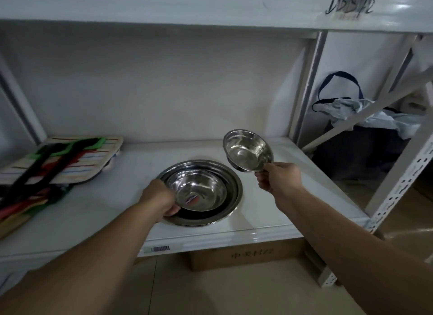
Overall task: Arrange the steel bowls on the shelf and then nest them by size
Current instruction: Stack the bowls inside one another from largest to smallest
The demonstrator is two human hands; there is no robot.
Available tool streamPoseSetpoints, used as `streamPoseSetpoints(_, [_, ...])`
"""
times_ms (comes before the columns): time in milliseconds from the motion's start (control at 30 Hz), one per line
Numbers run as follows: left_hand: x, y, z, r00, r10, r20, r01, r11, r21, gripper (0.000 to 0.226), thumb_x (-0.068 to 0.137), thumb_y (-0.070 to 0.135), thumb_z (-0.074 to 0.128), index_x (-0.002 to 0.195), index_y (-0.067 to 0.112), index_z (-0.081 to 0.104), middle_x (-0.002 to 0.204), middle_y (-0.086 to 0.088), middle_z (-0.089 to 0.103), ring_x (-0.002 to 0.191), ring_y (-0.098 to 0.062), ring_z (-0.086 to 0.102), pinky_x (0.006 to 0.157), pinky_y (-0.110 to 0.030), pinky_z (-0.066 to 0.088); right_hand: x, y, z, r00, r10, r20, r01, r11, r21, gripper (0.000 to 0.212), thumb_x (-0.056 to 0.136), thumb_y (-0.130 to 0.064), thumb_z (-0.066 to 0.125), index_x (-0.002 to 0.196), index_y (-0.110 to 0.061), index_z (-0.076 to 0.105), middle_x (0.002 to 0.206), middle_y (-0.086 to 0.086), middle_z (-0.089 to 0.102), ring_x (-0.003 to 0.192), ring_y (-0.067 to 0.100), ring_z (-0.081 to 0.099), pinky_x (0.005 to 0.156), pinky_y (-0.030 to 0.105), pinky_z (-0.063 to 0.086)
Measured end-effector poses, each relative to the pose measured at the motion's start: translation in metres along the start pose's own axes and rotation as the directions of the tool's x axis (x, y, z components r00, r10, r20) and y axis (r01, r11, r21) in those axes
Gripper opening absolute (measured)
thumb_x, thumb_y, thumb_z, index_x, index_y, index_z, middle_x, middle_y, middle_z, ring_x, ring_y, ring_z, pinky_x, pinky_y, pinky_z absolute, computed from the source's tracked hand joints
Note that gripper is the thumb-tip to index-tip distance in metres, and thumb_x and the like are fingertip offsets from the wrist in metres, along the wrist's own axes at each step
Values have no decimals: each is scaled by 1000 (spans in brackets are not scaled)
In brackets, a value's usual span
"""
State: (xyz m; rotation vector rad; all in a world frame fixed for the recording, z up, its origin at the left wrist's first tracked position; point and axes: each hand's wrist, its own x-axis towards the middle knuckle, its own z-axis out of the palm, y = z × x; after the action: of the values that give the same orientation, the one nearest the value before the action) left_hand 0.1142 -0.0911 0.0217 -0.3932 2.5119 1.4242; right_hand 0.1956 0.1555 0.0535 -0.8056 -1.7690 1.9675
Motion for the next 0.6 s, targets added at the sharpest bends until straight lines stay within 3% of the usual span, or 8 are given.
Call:
streamPoseSetpoints(100, [6,1,-2,999,36,30,-40,992,122,17,95,2,59,78,1,58,78,-24,75,47,-26,64,38,-27,55,0,2,15,999,9,47,-5,998,-70,20,94,6,54,83,9,70,65,15,64,50,18,57,46,24,54])
streamPoseSetpoints(200, [11,2,-10,994,100,40,-108,951,289,17,91,7,59,77,0,66,69,-19,78,53,-28,70,59,-35,63,2,7,38,991,48,124,-21,978,-209,17,91,8,56,93,18,71,65,18,63,43,17,57,47,26,54])
streamPoseSetpoints(333, [15,-1,-29,981,188,-49,-153,902,403,14,76,5,60,84,2,71,84,-17,77,76,-35,75,70,-37,63,3,21,72,973,127,191,-33,902,-430,23,85,8,52,97,15,69,66,19,63,49,24,59,59,37,49])
streamPoseSetpoints(433, [18,-8,-37,974,208,-86,-155,897,414,22,78,9,56,91,0,71,90,-19,74,83,-39,72,60,-29,50,5,32,89,967,146,208,-20,858,-514,19,92,7,49,85,5,66,60,15,64,47,22,60,50,29,52])
streamPoseSetpoints(500, [20,-12,-39,966,237,-107,-172,891,419,17,81,13,54,82,4,68,85,-17,72,78,-37,70,57,-27,43,3,36,96,965,142,220,10,821,-571,21,95,4,51,80,1,65,62,14,65,49,21,61,42,27,51])
streamPoseSetpoints(600, [20,-13,-38,955,271,-121,-193,877,441,16,84,13,53,68,10,54,69,-8,59,60,-29,57,50,-25,35,3,42,101,962,131,241,66,743,-666,17,92,4,55,82,3,69,75,21,73,58,26,65,52,32,58])
